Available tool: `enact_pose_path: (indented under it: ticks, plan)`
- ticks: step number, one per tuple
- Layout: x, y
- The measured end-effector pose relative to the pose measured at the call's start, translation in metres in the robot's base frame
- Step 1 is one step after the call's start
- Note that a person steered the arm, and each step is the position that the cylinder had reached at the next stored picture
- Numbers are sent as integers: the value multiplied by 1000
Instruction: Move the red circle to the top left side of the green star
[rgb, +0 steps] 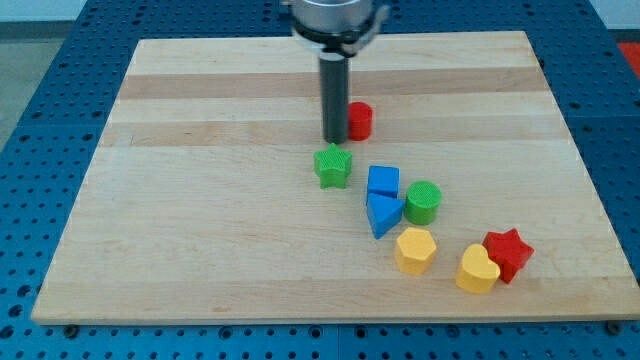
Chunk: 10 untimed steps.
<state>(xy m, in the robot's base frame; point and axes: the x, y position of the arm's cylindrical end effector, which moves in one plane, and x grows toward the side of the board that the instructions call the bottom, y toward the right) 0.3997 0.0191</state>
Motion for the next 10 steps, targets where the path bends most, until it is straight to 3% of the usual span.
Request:
enact_pose_path:
  ticks: [2,3,5,6,7,10]
  plan:
    - [-1,87]
    - [-27,85]
    - [-31,-42]
    - [-39,-15]
    - [-73,14]
    - [-51,-47]
